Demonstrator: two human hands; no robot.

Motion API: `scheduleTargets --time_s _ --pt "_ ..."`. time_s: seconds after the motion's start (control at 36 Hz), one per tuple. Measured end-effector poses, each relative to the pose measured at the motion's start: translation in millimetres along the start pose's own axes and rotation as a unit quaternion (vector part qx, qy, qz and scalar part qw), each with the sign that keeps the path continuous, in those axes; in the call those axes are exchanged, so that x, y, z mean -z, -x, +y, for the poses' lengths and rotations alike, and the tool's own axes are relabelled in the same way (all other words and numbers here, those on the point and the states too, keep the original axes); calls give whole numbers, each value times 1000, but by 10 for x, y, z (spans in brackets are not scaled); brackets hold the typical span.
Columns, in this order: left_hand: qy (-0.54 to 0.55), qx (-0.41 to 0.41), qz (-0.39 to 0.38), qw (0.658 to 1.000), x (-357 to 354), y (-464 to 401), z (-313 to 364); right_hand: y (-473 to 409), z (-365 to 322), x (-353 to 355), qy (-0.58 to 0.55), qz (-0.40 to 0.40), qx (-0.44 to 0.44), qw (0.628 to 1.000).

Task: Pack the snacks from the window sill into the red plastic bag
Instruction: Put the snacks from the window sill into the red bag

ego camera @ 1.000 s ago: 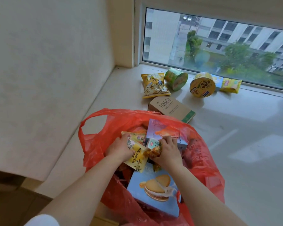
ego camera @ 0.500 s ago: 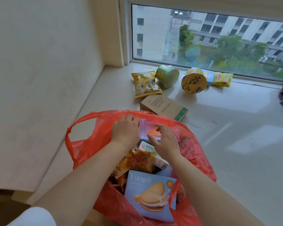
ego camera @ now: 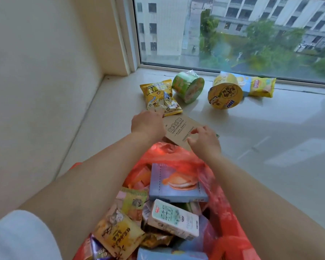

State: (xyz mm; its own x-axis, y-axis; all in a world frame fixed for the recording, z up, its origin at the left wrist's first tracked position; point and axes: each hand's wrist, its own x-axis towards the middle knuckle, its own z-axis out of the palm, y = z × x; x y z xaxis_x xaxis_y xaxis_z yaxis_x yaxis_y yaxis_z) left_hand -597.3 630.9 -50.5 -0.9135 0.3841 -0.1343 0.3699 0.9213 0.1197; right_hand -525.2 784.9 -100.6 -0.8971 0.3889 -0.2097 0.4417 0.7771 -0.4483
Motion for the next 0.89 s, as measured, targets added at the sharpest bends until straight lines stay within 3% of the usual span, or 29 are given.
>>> scheduleTargets --time_s 0.17,0.53,0.69,0.89 --pt "-2 17 -62 998 -368 -524 -88 -495 287 -258 69 -49 -52 995" --pt "-59 22 -116 991 -1050 -1117 -362 -1058 623 -423 184 -133 -70 971" --pt "-65 -12 -134 989 -1304 -1282 -495 -1146 813 -501 164 -164 -120 965" --pt "-45 -38 -156 986 -1466 -1397 -651 -1343 847 -521 141 -159 -121 970"
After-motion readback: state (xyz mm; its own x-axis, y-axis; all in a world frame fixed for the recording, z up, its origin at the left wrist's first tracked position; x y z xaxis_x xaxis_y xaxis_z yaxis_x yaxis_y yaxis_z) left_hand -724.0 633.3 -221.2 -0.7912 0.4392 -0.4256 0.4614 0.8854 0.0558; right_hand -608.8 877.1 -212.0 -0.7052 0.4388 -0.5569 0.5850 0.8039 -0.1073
